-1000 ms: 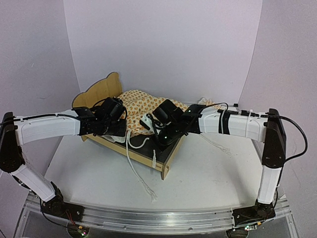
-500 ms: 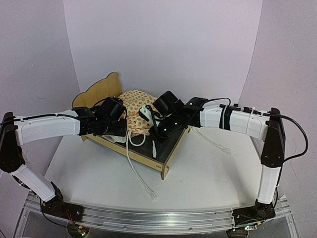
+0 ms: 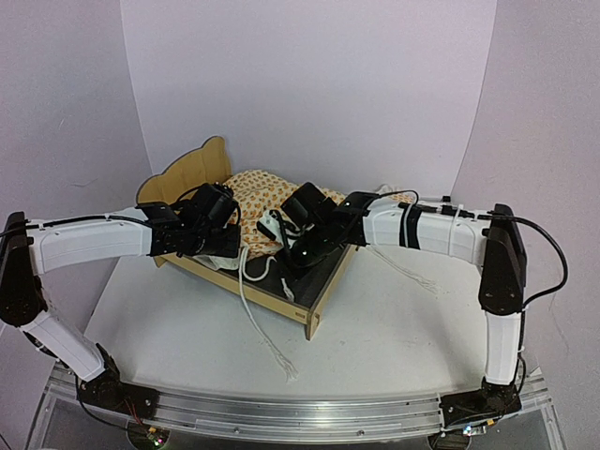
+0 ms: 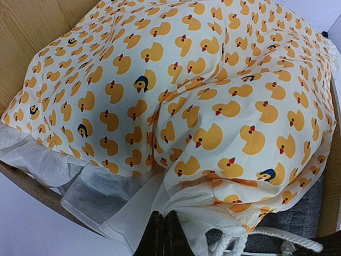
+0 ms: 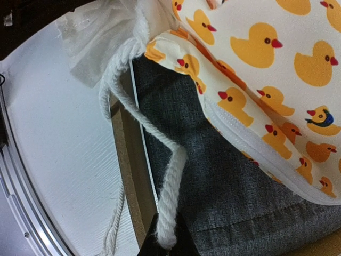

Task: Set up the pet bed

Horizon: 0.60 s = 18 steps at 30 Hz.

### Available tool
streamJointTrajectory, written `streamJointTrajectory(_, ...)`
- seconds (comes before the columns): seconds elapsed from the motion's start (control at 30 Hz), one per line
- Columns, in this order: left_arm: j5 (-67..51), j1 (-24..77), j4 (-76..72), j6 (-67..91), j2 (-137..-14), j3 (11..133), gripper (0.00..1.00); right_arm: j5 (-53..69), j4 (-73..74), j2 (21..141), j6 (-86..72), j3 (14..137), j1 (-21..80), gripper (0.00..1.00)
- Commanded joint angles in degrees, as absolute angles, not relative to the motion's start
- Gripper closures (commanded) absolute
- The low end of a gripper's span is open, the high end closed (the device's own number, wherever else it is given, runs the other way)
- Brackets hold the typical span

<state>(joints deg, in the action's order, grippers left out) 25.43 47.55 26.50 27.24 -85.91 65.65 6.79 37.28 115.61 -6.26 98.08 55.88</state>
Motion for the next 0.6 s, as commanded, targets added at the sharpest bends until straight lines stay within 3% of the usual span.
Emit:
streamJointTrajectory(0.0, 25.9, 47.0, 24.5, 27.5, -85.3, 67.1, 1.0, 9.6, 35.7, 112.1, -10.1, 99.6, 55.7, 1.0)
streamJointTrajectory(0.57, 26.1, 47.0, 24.5, 27.7, -84.0, 66.5, 1.0, 11.3, 30.4, 110.7, -20.6, 93.7, 54.2, 1.0)
